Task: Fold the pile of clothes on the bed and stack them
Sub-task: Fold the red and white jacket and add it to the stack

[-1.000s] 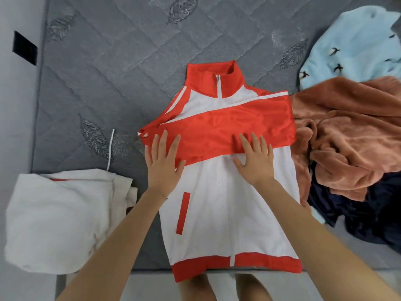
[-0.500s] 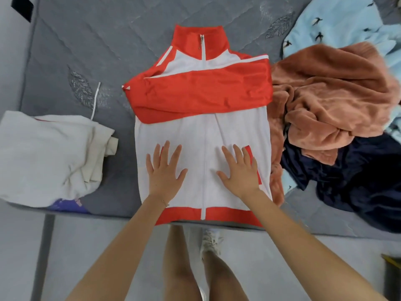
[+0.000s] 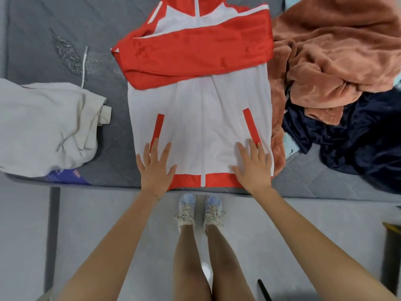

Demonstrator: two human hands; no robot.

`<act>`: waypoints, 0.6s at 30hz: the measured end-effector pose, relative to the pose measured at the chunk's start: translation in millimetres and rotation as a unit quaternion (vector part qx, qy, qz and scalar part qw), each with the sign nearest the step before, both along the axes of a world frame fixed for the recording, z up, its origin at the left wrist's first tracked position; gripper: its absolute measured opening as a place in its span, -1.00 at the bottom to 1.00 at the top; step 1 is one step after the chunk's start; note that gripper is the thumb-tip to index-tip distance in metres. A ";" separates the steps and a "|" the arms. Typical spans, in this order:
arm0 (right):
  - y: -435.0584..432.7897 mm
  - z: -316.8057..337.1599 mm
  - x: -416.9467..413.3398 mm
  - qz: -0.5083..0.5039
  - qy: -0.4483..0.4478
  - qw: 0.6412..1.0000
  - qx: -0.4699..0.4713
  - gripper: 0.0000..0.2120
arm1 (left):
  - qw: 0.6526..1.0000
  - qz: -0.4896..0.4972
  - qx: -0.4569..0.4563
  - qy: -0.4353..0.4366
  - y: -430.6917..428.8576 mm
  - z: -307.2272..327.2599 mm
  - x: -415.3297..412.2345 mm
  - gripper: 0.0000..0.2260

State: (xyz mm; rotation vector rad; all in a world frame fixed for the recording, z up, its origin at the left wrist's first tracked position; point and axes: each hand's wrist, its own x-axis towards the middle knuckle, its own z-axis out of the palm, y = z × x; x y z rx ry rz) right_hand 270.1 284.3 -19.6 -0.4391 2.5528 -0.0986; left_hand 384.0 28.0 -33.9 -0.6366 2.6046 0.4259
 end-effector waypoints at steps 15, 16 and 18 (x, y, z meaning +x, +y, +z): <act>-3.8 3.3 -8.8 -0.403 -0.041 0.899 -0.167 -0.16 | 0.906 0.360 0.208 0.082 -20.0 -9.1 26.3 -0.35; -5.1 1.9 -7.8 -0.397 -0.049 0.904 -0.152 -0.25 | 0.893 0.385 0.217 0.083 -19.4 -7.9 25.9 -0.35; -6.0 -1.5 -6.0 -0.366 -0.066 0.922 -0.106 -0.49 | 0.879 0.420 0.217 0.064 -20.5 -6.0 24.7 -0.44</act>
